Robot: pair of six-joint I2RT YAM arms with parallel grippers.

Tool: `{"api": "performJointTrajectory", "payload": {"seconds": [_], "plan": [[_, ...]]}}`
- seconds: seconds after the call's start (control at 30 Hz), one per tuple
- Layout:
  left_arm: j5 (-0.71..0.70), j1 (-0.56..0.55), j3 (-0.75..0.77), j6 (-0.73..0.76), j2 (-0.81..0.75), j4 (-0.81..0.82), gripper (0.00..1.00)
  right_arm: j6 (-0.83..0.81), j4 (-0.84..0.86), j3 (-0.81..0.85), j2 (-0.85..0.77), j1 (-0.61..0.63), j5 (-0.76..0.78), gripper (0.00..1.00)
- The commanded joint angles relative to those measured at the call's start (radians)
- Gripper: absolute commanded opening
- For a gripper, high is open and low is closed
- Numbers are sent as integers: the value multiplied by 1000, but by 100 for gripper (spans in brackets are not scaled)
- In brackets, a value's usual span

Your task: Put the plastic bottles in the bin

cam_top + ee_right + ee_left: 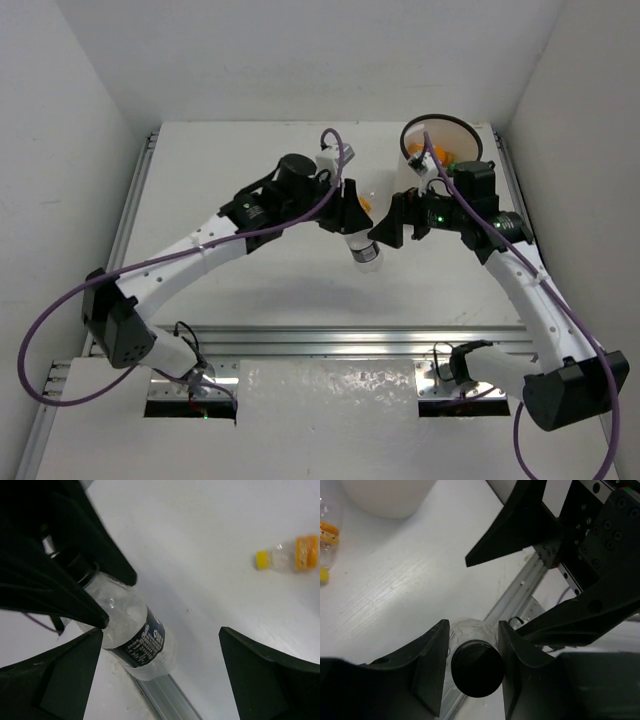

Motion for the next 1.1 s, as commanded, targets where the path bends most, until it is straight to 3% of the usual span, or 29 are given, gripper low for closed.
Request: {"api": "performJointTrajectory", "payload": {"seconds": [0.0, 0.17, 0.23, 0.43, 0.5, 0.53, 0.57, 0.6, 0.63, 0.67, 0.7, 0.73, 0.8, 0.83, 0.93, 1.07], "plan": [[247, 16, 7, -39, -63, 77, 0, -133, 12, 39, -9, 61, -110, 99], [309, 32, 2, -80, -91, 157, 0, -110, 74, 4, -13, 136, -231, 98], [294, 39, 4, -96, -94, 172, 0, -97, 133, -12, -12, 142, -346, 97], [338, 148, -65, -224, -115, 371, 0, -55, 168, -67, -7, 145, -379, 94], [347, 159, -70, -238, -120, 398, 0, -34, 206, -82, -15, 145, -318, 63], [330, 159, -65, -241, -117, 387, 23, -14, 223, -88, -20, 145, -278, 50], [308, 161, -53, -244, -117, 369, 44, -9, 237, -84, -29, 145, -195, 0], [265, 161, -44, -234, -117, 341, 65, 9, 242, -75, -36, 145, -107, 0], [125, 161, -27, -222, -122, 229, 99, 67, 249, -62, -43, 145, -22, 0], [32, 159, 5, -199, -126, 109, 100, 118, 217, -15, -37, 142, 214, 0], [-74, 159, 17, -195, -132, 108, 100, 118, 188, -15, -24, 138, 341, 0], [-271, 159, 26, -200, -151, 2, 100, 140, 115, 58, 24, 127, 482, 0], [-516, 162, 22, -224, -175, -117, 100, 163, 29, 201, 94, 67, 567, 0], [-573, 162, 10, -231, -206, -136, 100, 161, -31, 247, 129, 49, 603, 0], [-642, 161, -73, -214, -256, -141, 100, 172, -132, 427, 264, -23, 736, 0], [-567, 162, -90, -125, -231, -118, 100, 164, -264, 687, 460, -82, 819, 0]]}}
